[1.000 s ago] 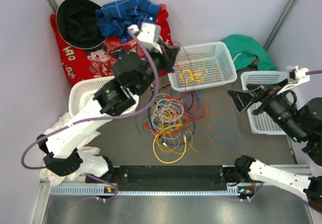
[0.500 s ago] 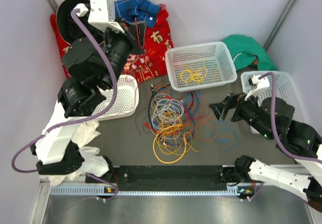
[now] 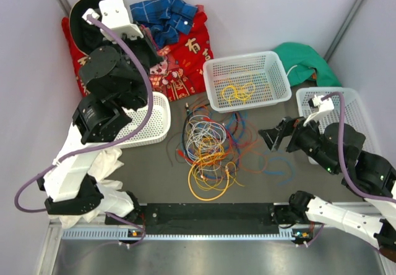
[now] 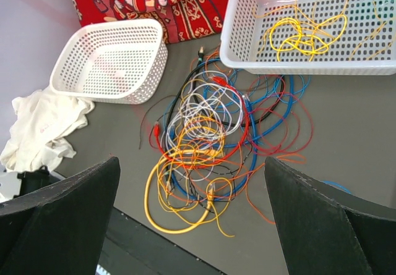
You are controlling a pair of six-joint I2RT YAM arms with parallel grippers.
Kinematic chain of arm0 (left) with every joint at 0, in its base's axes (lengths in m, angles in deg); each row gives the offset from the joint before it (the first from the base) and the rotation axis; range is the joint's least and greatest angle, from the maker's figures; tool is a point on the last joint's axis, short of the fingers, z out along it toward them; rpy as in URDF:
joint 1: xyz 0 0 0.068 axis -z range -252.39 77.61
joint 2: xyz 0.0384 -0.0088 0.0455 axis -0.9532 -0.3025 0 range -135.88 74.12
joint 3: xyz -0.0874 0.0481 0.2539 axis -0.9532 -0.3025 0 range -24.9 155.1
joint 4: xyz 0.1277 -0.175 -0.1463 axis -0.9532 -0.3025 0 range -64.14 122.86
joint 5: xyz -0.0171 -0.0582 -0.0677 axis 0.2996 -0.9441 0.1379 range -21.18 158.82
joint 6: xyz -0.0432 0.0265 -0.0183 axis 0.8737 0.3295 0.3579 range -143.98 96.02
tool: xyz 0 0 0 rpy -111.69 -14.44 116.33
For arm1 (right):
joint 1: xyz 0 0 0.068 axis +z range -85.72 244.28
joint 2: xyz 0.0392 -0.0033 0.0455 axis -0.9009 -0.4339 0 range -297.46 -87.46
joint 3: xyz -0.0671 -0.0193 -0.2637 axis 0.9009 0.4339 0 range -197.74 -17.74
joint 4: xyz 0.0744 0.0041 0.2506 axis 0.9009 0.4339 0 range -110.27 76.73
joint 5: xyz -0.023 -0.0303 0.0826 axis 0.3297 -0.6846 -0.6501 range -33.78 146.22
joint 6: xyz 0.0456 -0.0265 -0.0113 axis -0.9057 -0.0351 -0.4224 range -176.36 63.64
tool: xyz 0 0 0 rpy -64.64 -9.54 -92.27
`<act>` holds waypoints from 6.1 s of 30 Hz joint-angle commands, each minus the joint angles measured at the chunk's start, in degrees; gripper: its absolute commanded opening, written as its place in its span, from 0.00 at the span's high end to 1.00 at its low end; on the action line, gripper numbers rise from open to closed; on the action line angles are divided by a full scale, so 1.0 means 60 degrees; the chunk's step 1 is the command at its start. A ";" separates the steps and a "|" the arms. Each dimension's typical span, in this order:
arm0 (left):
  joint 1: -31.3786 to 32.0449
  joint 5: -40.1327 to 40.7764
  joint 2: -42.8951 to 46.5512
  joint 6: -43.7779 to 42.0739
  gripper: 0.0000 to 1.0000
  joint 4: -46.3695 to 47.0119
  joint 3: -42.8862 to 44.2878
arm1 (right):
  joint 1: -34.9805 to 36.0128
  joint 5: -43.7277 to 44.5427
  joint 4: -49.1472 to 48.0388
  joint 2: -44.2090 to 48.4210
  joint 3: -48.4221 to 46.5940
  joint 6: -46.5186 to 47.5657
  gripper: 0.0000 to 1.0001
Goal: Untangle the cables
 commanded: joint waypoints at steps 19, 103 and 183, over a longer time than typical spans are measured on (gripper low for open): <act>-0.5852 -0.5245 -0.0886 0.4175 1.00 -0.2962 0.0411 | 0.0019 0.0448 0.0066 0.0148 -0.0155 0.0322 0.01; -0.6365 -0.1774 0.0096 0.3678 1.00 -0.0164 0.0735 | 0.0018 0.0170 0.0476 0.0368 -0.0273 0.0645 0.01; -0.3569 -0.6109 0.3700 0.8335 0.01 0.0761 -1.2347 | 0.0019 -0.1794 -0.3227 -0.4479 0.3785 0.0601 0.01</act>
